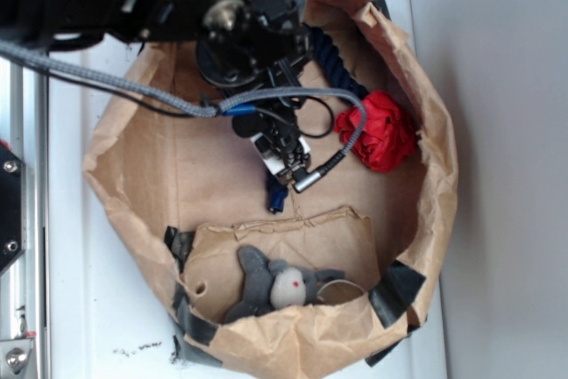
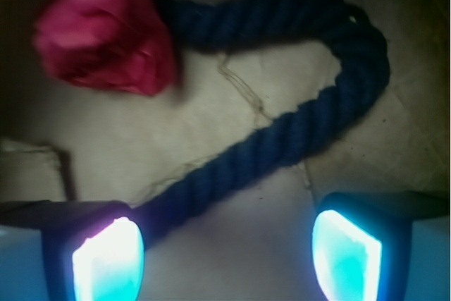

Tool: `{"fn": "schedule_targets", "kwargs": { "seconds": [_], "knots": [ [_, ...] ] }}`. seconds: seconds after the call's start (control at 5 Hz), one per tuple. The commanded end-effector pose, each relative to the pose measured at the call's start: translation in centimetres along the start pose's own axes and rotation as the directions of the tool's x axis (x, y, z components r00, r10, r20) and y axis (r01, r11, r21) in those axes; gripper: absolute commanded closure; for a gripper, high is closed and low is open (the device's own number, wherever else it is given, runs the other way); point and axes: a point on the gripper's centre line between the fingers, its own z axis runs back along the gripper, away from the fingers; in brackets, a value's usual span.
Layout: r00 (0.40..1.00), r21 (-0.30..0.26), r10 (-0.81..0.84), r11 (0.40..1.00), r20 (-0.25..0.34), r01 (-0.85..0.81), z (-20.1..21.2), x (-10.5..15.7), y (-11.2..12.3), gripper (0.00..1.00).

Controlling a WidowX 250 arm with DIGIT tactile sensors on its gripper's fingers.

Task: Grab the blue rope.

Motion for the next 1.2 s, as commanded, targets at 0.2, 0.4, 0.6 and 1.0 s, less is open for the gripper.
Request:
{"fn": "schedule_targets", "kwargs": {
  "seconds": [0.2, 0.4, 0.6, 1.0],
  "knots": [
    [0.961, -0.005, 0.277, 0.961, -0.026, -0.277, -2.7, 2.0, -0.4, 0.00],
    [0.942, 0.050, 0.331, 0.943, -0.046, -0.329, -3.6, 2.7, -0.4, 0.00],
    [0.949, 0.080, 0.313, 0.947, -0.023, -0.311, -4.0, 2.5, -0.2, 0.00],
    [0.954, 0.113, 0.301, 0.947, 0.002, -0.300, -4.3, 2.5, -0.1, 0.12]
  ]
}}
